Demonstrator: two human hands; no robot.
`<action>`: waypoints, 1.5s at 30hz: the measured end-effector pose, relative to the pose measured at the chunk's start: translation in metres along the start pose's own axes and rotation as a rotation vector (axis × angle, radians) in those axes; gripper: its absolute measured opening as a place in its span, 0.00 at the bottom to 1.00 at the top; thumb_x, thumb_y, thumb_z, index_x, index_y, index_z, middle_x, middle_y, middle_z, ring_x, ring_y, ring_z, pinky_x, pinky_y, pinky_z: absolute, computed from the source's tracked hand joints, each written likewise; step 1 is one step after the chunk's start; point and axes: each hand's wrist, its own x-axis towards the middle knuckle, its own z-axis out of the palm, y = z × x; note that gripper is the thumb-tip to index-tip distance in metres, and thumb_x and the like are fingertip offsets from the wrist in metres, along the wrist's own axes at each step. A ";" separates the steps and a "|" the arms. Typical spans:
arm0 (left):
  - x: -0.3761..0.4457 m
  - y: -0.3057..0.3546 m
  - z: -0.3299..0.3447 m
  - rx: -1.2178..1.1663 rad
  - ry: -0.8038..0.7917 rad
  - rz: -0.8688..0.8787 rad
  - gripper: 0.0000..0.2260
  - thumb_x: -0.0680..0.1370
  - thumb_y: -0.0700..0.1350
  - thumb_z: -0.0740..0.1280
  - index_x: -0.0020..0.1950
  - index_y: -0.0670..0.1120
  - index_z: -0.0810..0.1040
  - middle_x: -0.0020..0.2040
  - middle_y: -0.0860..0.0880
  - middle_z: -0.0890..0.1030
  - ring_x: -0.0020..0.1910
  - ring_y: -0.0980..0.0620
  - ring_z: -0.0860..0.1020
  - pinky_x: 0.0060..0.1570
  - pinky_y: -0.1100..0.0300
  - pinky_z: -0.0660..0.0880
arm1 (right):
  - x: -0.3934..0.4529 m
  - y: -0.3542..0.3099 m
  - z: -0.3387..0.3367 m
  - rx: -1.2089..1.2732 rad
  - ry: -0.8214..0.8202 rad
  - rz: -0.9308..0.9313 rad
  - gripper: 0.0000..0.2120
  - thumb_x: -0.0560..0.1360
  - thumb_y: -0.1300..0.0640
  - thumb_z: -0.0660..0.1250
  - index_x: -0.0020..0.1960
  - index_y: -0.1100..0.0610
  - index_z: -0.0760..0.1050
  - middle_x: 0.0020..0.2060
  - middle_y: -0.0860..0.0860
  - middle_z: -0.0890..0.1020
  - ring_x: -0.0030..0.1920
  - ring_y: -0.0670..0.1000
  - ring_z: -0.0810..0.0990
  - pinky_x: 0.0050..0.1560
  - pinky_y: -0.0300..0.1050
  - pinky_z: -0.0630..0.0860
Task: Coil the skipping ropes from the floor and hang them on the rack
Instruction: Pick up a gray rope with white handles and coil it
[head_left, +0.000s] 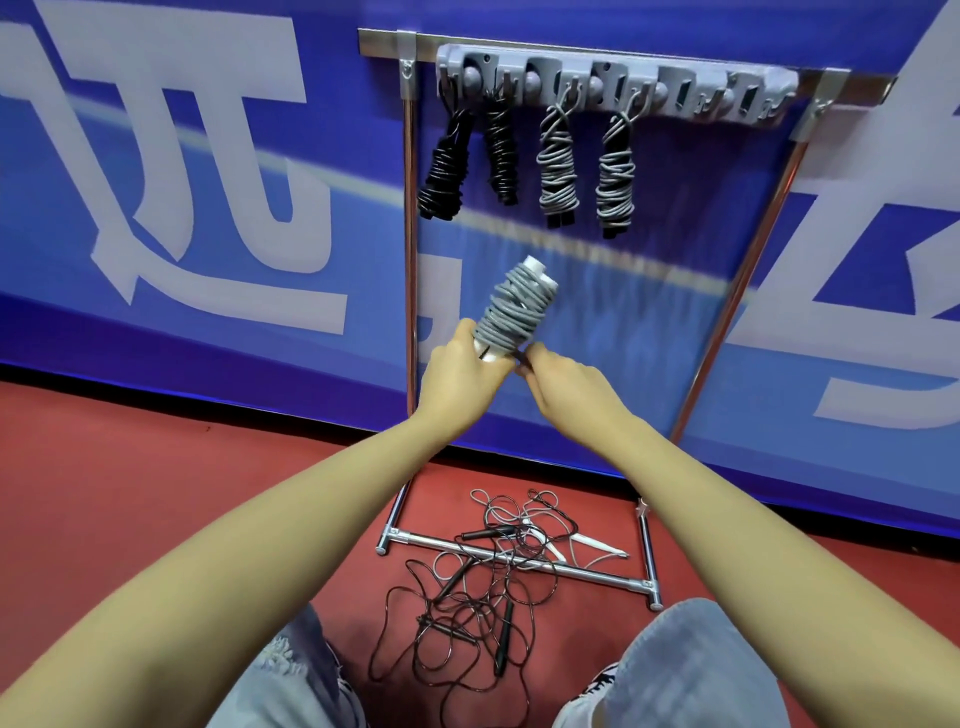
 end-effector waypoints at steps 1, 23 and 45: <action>0.001 0.002 0.003 -0.004 0.020 -0.046 0.10 0.73 0.48 0.66 0.43 0.45 0.67 0.33 0.49 0.73 0.33 0.46 0.69 0.31 0.55 0.65 | -0.001 0.000 0.001 -0.013 0.013 -0.006 0.13 0.83 0.53 0.51 0.58 0.62 0.66 0.50 0.60 0.79 0.47 0.66 0.77 0.38 0.52 0.67; 0.014 -0.018 0.001 1.223 -0.305 0.234 0.09 0.76 0.35 0.61 0.54 0.43 0.76 0.52 0.45 0.80 0.51 0.43 0.79 0.38 0.57 0.66 | -0.004 -0.018 0.004 -0.215 -0.100 -0.226 0.11 0.82 0.53 0.54 0.55 0.59 0.69 0.50 0.54 0.78 0.50 0.58 0.77 0.38 0.46 0.63; 0.025 -0.035 -0.002 0.990 0.162 0.602 0.21 0.55 0.39 0.77 0.46 0.42 0.76 0.42 0.44 0.76 0.37 0.43 0.75 0.34 0.57 0.70 | -0.011 -0.019 0.025 0.521 0.086 0.089 0.13 0.81 0.52 0.60 0.59 0.59 0.73 0.46 0.58 0.82 0.43 0.59 0.79 0.44 0.53 0.75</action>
